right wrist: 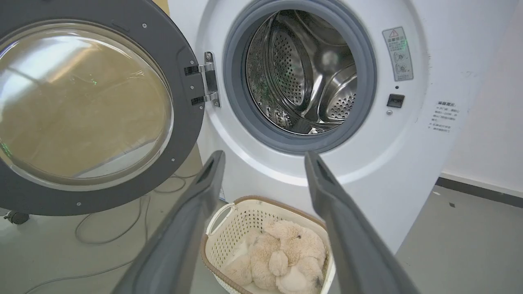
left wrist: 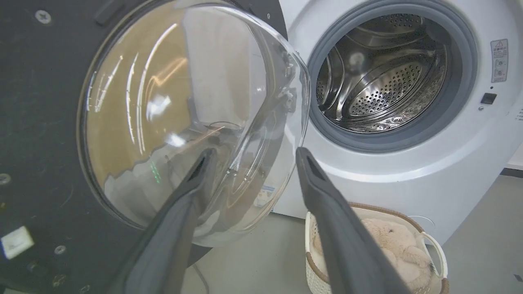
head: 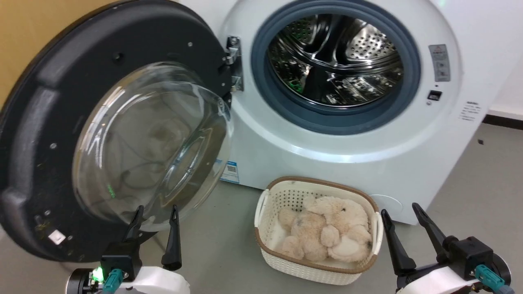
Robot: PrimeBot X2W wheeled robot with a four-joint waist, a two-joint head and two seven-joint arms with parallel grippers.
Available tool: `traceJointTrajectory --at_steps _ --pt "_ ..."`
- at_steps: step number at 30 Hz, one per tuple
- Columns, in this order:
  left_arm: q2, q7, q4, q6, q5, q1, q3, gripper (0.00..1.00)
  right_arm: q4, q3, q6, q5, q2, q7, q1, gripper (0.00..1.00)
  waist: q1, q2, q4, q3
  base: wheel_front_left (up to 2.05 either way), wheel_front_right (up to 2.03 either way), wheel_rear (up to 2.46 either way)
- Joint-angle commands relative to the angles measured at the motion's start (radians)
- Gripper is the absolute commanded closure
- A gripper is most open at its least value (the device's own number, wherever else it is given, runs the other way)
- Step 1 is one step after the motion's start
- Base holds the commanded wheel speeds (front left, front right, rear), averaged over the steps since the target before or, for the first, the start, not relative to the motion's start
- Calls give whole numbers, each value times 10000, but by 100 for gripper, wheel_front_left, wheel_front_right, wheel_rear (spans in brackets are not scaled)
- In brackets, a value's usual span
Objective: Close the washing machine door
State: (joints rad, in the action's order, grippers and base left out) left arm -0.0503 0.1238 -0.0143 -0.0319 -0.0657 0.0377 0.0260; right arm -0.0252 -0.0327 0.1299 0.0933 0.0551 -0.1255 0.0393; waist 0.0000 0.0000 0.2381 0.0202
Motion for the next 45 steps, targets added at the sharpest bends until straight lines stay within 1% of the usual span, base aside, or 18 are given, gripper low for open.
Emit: traceJointTrajectory --at_steps 1,45 --pt "-1 109 -15 -21 -86 124 12 0 -22 -21 4 97 -25 -93 143 0 0 0 135 18 0 0 0" --pt "1 1007 535 -671 -729 666 -108 0 -733 -956 7 617 -22 -990 -485 0 0 0 2087 -194 0 0 0"
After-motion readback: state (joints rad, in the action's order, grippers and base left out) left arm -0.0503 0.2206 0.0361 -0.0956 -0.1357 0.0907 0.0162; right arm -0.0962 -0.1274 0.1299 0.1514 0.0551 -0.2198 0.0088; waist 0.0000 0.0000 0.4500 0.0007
